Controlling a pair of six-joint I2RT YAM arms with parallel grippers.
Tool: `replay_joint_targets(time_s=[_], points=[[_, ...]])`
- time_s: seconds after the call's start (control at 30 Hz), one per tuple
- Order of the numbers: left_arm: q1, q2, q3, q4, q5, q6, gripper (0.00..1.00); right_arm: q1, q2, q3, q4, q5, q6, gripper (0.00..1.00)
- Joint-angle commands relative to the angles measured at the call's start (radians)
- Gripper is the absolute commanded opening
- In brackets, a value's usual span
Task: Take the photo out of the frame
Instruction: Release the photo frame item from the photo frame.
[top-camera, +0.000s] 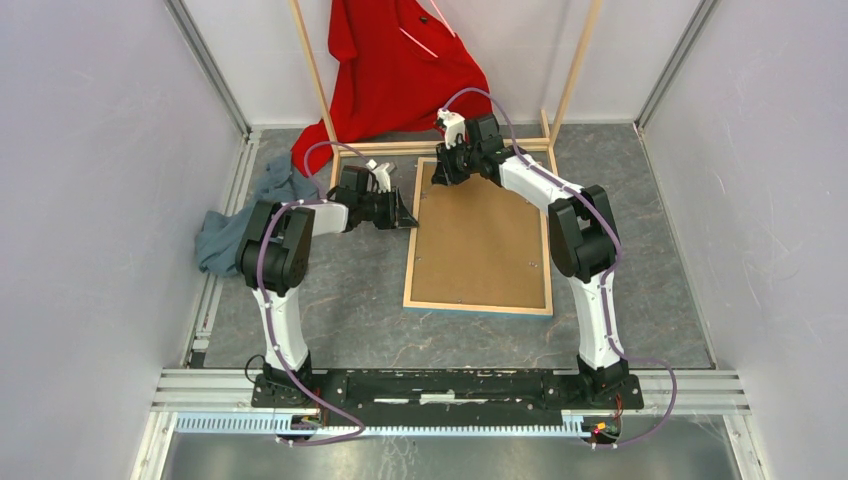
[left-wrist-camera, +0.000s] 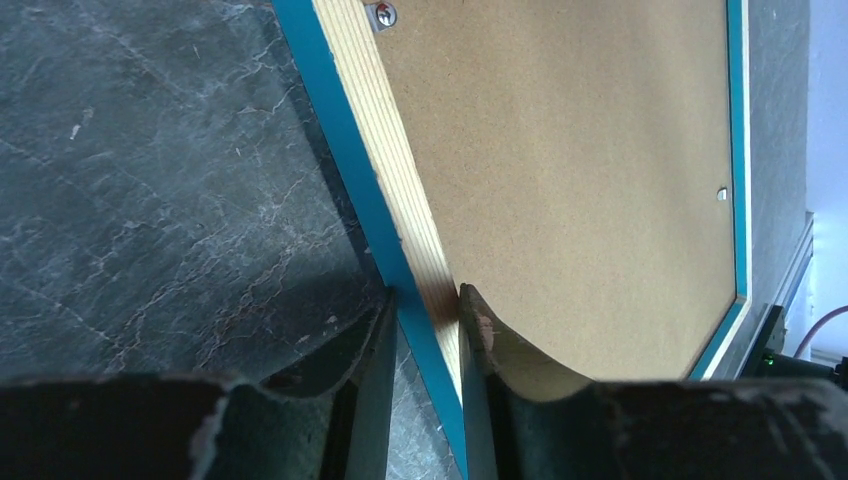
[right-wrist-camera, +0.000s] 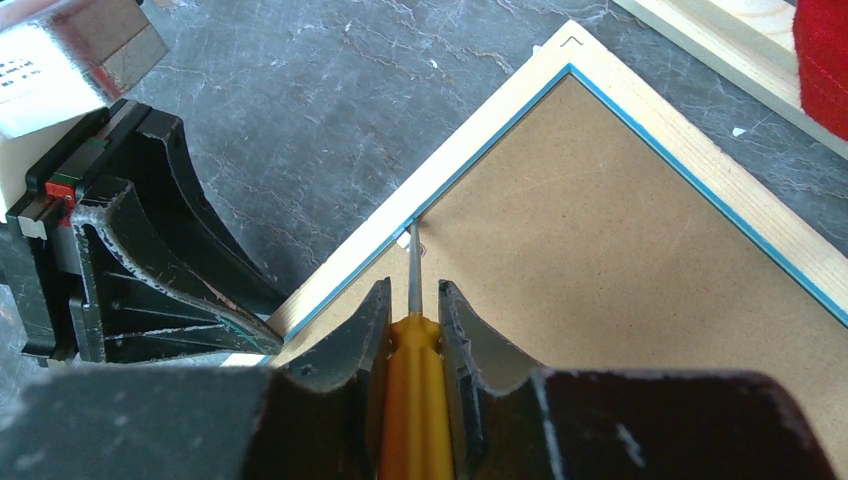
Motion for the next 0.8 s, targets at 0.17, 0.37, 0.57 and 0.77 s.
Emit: replay_joint_targets(time_s=[0.17, 0.37, 0.57, 0.77], points=[[-0.021, 0.039, -0.004, -0.103, -0.192, 0.052, 0.29, 0.004, -0.04, -0.01, -0.029, 0.009, -0.019, 0.0], [-0.023, 0.03, -0.007, -0.104, -0.226, 0.054, 0.29, 0.004, -0.052, -0.016, -0.037, 0.02, -0.039, 0.0], [-0.023, 0.039, -0.005, -0.104, -0.221, 0.058, 0.29, 0.005, -0.068, -0.034, -0.038, 0.006, -0.042, 0.0], [-0.023, 0.037, -0.006, -0.101, -0.221, 0.06, 0.29, 0.003, -0.093, -0.071, -0.023, -0.015, -0.044, 0.0]])
